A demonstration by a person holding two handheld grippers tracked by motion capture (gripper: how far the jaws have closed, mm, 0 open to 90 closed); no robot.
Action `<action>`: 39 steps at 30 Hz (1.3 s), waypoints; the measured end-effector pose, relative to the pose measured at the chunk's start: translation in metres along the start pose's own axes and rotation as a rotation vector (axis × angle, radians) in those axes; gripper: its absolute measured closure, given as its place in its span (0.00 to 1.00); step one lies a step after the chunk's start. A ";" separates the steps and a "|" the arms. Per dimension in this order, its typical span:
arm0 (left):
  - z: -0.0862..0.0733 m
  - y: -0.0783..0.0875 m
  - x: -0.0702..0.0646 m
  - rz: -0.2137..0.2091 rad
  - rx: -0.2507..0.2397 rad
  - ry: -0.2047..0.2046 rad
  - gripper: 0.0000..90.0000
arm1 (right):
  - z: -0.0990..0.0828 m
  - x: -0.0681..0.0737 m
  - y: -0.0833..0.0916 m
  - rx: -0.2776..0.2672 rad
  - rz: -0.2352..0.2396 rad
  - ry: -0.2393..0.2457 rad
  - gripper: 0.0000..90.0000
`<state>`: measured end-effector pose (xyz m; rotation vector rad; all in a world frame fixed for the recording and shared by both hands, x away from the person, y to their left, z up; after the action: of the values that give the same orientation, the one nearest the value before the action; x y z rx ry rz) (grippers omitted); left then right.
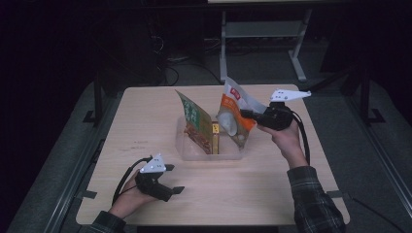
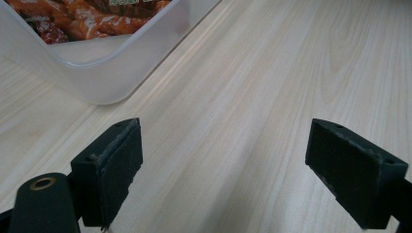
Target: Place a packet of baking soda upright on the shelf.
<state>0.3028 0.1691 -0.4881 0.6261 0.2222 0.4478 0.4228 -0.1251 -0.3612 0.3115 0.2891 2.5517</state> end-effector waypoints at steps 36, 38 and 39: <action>-0.002 -0.005 -0.003 -0.012 0.028 -0.011 0.15 | -0.028 -0.009 -0.015 0.089 -0.062 -0.011 1.00; -0.002 -0.006 -0.003 -0.013 0.032 -0.015 0.15 | -0.032 -0.009 -0.017 0.113 -0.076 -0.004 1.00; -0.003 -0.006 -0.003 -0.014 0.034 -0.016 0.15 | -0.032 -0.009 -0.018 0.107 -0.067 -0.012 1.00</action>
<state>0.3012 0.1649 -0.4933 0.6603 0.2196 0.4258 0.4300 -0.1195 -0.3980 0.3514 0.4258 2.4728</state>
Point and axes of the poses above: each handheld gripper's, and its own axes: y roughly backward along the jaws, z roughly out of its top, x roughly to its left, the point moved 7 cm from there along -y, roughly forward along the jaws, and after that the axes turned 3 degrees about -x, right-handed, at the moved point
